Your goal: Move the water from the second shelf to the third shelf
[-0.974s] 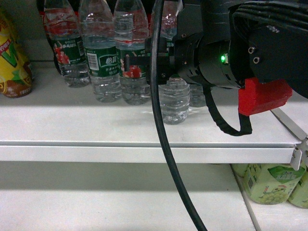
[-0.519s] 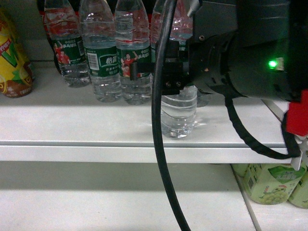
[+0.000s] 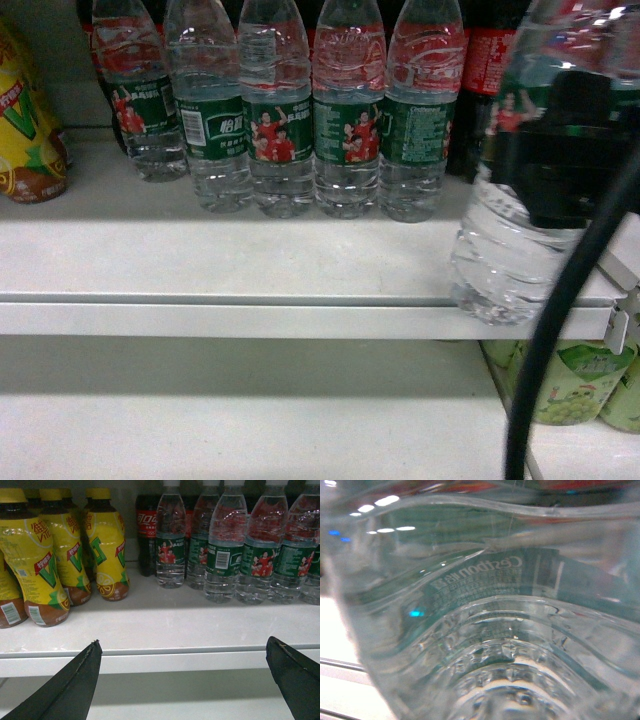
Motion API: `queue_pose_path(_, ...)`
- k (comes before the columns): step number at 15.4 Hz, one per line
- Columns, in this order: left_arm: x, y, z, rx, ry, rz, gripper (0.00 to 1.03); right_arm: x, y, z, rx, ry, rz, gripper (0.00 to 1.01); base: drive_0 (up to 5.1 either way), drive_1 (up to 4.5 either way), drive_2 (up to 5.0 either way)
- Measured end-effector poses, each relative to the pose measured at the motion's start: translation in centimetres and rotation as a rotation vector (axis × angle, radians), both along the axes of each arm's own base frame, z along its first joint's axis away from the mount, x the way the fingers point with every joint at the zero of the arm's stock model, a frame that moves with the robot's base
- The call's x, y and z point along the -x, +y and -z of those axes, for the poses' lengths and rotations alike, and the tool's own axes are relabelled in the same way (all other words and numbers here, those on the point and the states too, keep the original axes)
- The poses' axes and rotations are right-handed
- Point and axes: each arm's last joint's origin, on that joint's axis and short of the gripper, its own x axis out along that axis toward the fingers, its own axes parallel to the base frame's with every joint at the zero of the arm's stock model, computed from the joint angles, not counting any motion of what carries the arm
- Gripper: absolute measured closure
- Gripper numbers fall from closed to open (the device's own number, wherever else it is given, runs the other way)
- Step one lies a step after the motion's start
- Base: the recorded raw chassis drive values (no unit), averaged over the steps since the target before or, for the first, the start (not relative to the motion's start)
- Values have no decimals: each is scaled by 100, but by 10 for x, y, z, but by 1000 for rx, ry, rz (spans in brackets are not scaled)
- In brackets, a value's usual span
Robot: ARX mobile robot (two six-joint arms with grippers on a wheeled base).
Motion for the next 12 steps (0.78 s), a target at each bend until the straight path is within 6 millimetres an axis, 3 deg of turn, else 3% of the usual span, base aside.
queue_pose_path(1,0,0,0,0,0,0,5,9,-12,0,5,-6,23,60,0,0,0)
queue_pose_path(3,0,0,0,0,0,0,5,48,-63,-9,52,-33,87,61,0,0,0)
queue_pose_path(5,0,0,0,0,0,0,5,68,-82,-25,61,-72,126,61,0,0,0)
queue_pose_path(8,0,0,0,0,0,0,5,92,-88,-41,57,-125,126,61,0,0,0)
queue_pose_path(12,0,0,0,0,0,0,5,109,-95,-38,59,-107,148,61,0,0,0)
